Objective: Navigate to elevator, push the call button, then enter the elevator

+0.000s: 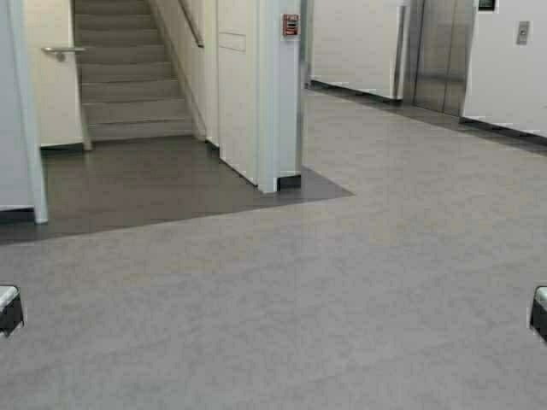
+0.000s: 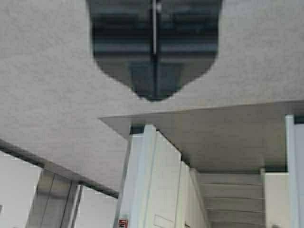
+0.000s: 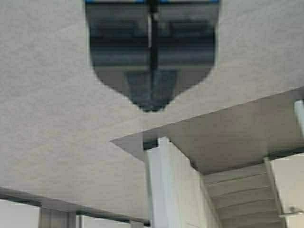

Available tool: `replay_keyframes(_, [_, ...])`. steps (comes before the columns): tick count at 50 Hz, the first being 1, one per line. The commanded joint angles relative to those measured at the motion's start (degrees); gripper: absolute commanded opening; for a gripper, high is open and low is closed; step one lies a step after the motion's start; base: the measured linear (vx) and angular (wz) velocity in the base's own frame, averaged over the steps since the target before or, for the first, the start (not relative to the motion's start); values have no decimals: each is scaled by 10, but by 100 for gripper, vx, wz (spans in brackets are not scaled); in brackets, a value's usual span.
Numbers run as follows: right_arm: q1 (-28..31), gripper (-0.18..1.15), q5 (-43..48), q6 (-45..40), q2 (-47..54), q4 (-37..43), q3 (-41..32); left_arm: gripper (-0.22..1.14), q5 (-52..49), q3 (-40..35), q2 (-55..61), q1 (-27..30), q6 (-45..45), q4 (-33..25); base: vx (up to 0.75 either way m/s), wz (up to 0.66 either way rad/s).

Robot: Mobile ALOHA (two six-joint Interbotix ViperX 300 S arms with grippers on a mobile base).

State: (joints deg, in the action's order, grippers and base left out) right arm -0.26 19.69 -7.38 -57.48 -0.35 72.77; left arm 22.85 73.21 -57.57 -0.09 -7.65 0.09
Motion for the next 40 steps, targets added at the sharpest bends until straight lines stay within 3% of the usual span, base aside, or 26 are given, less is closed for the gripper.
replay_keyframes(1, [2, 7, 5, -2, 3, 0, -7, 2, 4, -5, 7, 1, -1, 2, 81, -6])
replay_keyframes(27, [2, 7, 5, -3, 0, 0, -4, 2, 6, -10, 1, 1, -2, 2, 81, -1])
replay_keyframes(40, [2, 7, 5, -3, -2, 0, -6, 2, 5, 5, -42, 1, -6, 0, 80, -22])
